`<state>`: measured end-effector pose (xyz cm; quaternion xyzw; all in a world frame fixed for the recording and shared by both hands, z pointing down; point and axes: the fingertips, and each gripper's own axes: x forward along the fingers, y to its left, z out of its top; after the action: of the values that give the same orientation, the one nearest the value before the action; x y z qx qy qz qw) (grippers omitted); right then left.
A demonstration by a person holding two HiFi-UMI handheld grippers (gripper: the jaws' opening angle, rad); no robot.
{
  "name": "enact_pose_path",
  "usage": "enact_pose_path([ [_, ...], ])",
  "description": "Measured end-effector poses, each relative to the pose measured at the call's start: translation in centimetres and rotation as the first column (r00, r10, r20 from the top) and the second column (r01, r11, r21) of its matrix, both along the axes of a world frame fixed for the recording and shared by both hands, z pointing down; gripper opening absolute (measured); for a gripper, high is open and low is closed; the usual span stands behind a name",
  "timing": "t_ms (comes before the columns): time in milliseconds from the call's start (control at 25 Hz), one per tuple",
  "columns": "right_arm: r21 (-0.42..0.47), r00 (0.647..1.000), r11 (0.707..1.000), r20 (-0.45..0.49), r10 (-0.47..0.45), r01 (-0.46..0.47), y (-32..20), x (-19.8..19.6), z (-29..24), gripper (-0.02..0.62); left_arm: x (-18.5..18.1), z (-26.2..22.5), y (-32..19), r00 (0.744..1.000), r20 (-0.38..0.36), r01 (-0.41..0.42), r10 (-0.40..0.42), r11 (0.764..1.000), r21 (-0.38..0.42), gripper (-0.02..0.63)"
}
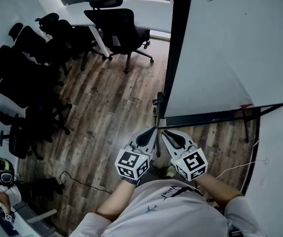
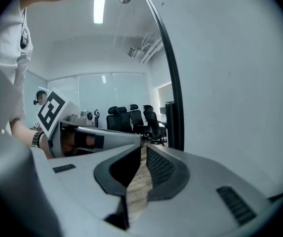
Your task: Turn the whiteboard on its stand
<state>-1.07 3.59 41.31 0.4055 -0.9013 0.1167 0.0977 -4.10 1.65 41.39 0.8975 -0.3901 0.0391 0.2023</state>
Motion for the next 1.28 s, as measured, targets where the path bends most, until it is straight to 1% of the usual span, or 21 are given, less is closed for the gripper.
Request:
enact_pose_path([
  [120,0.042,1.0,0.999,0.017,-0.011,0.011,0.0,0.8,-3.0,0.044,0.7,-2.9,0.5,1.0,-0.007,0.013,-0.013,0.999,0.042,0.012],
  [280,0.068,0.999,0.997,0.037,-0.022,0.02,0.4,1.8,-5.7,0.041,1.3,-6.4,1.3,0.999,-0.016,0.03,-0.029,0.996,0.088,0.012],
  [400,0.106,0.999,0.994,0.044,-0.026,0.021,0.6,2.5,-7.8,0.029,1.6,-7.9,1.7,0.999,-0.006,0.042,-0.042,0.993,0.11,0.012],
  [600,0.156,0.998,0.987,0.055,-0.03,0.021,1.0,3.9,-10.9,0.014,3.2,-9.7,3.0,0.999,-0.024,0.041,-0.038,0.99,0.136,0.012],
  [800,0.157,0.997,0.987,0.069,-0.029,0.018,1.8,4.5,-11.1,0.014,3.9,-9.9,3.9,0.999,-0.013,0.045,-0.044,0.988,0.149,0.012],
  [1280,0.141,0.997,0.99,0.077,-0.027,0.015,3.0,5.9,-10.1,0.014,5.6,-9.4,4.8,0.999,-0.001,0.037,-0.038,0.988,0.15,0.012],
])
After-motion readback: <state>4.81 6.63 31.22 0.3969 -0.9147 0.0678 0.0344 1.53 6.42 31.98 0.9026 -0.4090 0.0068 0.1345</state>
